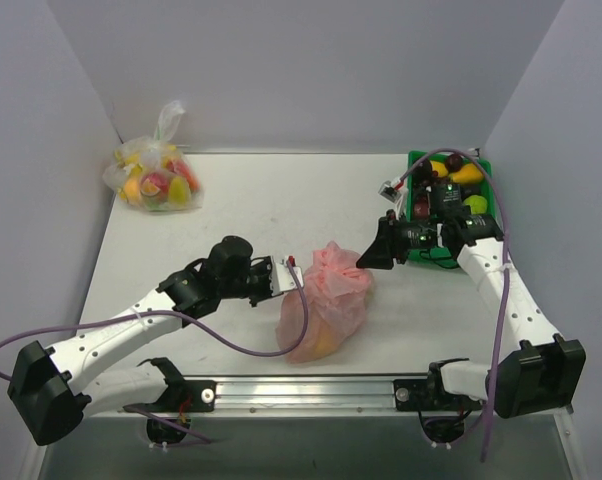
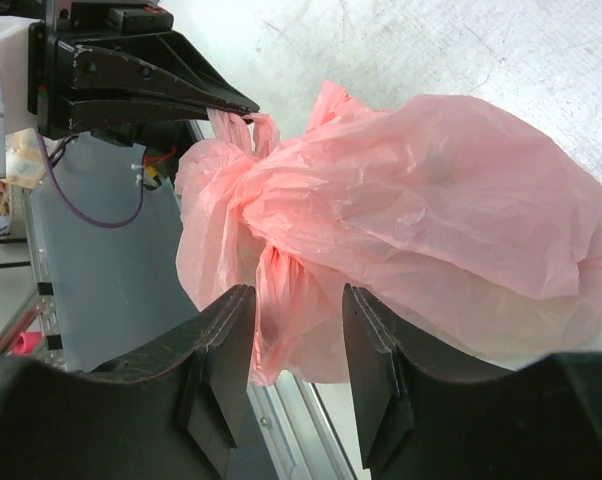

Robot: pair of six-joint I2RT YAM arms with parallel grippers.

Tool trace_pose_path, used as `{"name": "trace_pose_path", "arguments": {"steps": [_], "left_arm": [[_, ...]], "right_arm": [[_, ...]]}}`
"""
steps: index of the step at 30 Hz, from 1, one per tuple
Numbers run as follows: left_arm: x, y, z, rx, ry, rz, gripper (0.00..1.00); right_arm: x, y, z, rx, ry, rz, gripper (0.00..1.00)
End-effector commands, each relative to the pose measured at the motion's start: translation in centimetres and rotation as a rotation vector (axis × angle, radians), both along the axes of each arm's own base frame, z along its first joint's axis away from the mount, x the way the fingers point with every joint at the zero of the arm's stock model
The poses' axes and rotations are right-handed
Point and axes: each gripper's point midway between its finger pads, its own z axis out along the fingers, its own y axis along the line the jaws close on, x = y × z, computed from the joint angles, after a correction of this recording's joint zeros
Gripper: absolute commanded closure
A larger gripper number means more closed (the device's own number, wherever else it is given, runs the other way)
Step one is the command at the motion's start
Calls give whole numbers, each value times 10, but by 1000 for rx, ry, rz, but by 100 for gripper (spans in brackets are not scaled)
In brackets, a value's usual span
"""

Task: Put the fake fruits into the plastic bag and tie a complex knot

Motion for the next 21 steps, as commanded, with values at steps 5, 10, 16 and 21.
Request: {"name": "trace_pose_path", "arguments": {"steps": [5,10,16,21], "left_arm": [[0,-10,20,-37,-28,-39,100],[0,-11,19,-40,-22,-41,100],[0,-12,19,-44,-20,-44,100],[0,-12,17,-42,-13,-39,100]], "right_arm": [[-2,3,11,-11,-47,34,52],[-19,3,11,-37,-76,88,50],[-23,3,-2,-83,-79,120,54],[-25,5,0,-83,-104,139,81]]}}
